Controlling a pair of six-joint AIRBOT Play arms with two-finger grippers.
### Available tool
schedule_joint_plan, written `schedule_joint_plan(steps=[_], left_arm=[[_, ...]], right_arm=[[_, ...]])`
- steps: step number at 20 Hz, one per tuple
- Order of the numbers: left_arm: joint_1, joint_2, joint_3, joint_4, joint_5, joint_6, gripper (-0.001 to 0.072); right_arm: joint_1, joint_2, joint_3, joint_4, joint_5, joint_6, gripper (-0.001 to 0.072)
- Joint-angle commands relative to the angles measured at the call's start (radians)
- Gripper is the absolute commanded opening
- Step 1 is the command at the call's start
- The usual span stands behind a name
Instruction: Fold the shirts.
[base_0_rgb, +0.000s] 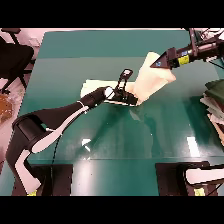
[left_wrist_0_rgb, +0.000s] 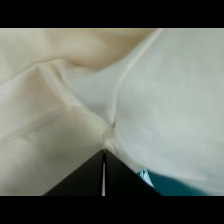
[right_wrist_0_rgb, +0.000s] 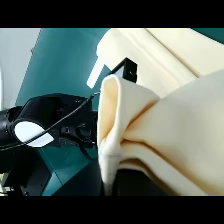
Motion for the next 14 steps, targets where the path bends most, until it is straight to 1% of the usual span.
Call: schedule_joint_plan(steps=[1, 5, 8, 10, 12, 14], left_arm=[[0.015, -0.001, 0.002, 0.009, -0.028, 0.000, 0.0022], [0.125, 0.030, 0.014, 0.066, -0.170, 0.000, 0.0021], [0.241, 0.089, 0.014, 0.089, -0.220, 0.012, 0.0021], [0.304, 0.139, 0.016, 0.154, -0.253, 0.047, 0.0021], [0.362, 0.167, 0.018, 0.259, -0.300, 0.044, 0.0021], [0.421, 0.169, 0.016, 0.299, -0.351, 0.041, 0.0021]], right_arm=[[0.069, 0.000, -0.001, 0.001, -0.056, 0.001, 0.0017], [0.117, 0.000, 0.000, 0.001, -0.153, 0.015, 0.0016], [0.141, 0.000, 0.000, 0.002, -0.204, 0.032, 0.0017], [0.153, 0.000, 0.000, 0.009, -0.235, 0.047, 0.0016], [0.165, -0.010, 0.024, 0.009, -0.240, 0.051, 0.0016], [0.182, -0.042, 0.092, 0.009, -0.233, 0.076, 0.0016]])
